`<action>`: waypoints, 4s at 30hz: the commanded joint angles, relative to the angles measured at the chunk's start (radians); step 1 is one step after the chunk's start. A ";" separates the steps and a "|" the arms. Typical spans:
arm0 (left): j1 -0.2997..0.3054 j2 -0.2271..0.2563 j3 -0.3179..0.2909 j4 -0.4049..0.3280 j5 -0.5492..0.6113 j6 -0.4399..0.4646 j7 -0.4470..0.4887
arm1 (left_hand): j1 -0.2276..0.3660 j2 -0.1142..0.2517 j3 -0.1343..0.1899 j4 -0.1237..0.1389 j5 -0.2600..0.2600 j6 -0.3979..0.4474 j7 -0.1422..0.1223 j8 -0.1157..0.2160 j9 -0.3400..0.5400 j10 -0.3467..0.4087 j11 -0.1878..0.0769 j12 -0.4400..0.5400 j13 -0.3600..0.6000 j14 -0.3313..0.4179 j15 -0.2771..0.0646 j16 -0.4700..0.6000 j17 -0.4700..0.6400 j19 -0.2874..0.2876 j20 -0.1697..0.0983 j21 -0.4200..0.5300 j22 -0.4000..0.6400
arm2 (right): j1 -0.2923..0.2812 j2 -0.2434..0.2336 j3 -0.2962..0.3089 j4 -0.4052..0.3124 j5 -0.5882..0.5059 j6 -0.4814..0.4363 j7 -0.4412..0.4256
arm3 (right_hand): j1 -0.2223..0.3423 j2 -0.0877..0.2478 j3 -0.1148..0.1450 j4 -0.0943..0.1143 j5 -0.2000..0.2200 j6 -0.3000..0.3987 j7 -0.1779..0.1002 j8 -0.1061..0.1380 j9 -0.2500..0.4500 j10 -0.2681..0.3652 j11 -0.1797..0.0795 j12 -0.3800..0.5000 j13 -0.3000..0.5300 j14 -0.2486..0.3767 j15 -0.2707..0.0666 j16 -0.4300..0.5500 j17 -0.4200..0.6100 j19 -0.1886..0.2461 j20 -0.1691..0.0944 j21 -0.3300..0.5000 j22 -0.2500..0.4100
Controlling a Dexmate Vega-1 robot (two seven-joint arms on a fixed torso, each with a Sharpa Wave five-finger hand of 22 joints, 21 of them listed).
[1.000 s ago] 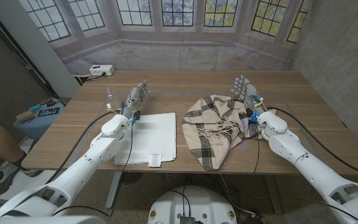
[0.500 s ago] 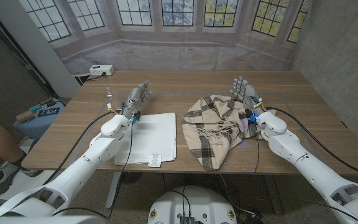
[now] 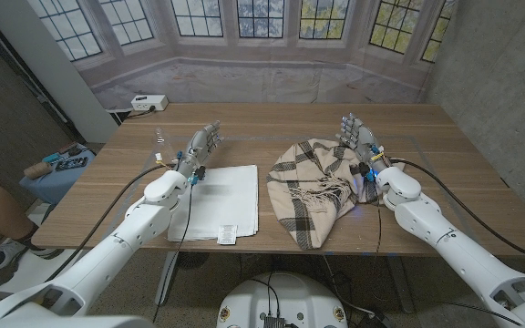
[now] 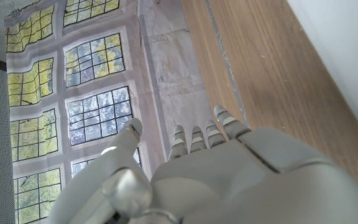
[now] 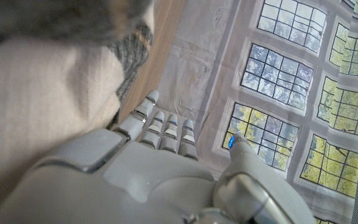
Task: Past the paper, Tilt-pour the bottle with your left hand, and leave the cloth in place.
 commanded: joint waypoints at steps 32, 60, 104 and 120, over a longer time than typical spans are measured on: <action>0.268 0.147 -0.079 -0.330 -0.002 0.077 0.147 | 0.035 -0.004 0.008 -0.032 0.009 0.014 0.007 -0.002 0.005 0.010 0.013 -0.007 0.005 0.007 0.011 0.001 0.002 0.015 -0.001 -0.015 0.003 | -0.005 -0.035 -0.012 -0.053 -0.033 -0.001 0.020 | 0.012 -0.001 0.010 -0.011 0.003 0.004 0.004 -0.002 0.005 -0.002 0.002 -0.003 0.006 0.002 -0.004 -0.004 -0.003 0.007 -0.020 -0.001 0.005; 0.457 0.252 -0.195 -0.503 0.029 0.065 0.174 | 0.068 -0.018 0.005 -0.069 0.017 0.033 0.008 0.001 0.006 0.023 0.008 -0.007 0.007 0.023 0.023 0.002 0.003 0.017 0.030 -0.028 0.004 | 0.014 -0.015 -0.034 -0.025 -0.066 0.030 0.023 | 0.038 -0.009 0.017 -0.039 0.001 -0.002 0.013 -0.004 0.004 -0.010 0.002 -0.006 0.006 -0.001 0.004 -0.008 -0.009 0.009 -0.018 -0.004 0.005; 0.922 0.155 -0.558 -0.700 0.250 0.106 0.263 | 0.093 -0.018 -0.006 -0.085 0.019 0.041 0.012 0.000 0.007 0.033 0.012 -0.006 0.008 0.028 0.016 0.003 0.004 0.022 0.031 -0.036 0.005 | 0.068 0.036 -0.076 0.062 -0.090 0.051 0.053 | 0.081 -0.018 0.021 -0.086 -0.006 -0.011 0.023 -0.005 0.004 -0.026 0.013 -0.008 0.007 -0.011 0.011 -0.008 -0.012 0.004 -0.018 -0.008 0.005; 0.974 0.015 -0.668 -0.722 0.351 0.132 0.272 | 0.101 -0.017 -0.010 -0.086 0.019 0.044 0.014 0.000 0.007 0.036 0.011 -0.006 0.008 0.029 0.016 0.003 0.004 0.027 0.031 -0.036 0.006 | 0.108 0.063 -0.098 0.118 -0.094 0.059 0.088 | 0.084 -0.017 0.019 -0.092 -0.008 -0.012 0.025 -0.005 0.005 -0.027 0.010 -0.007 0.007 -0.012 0.011 -0.006 -0.010 0.004 -0.018 -0.008 0.005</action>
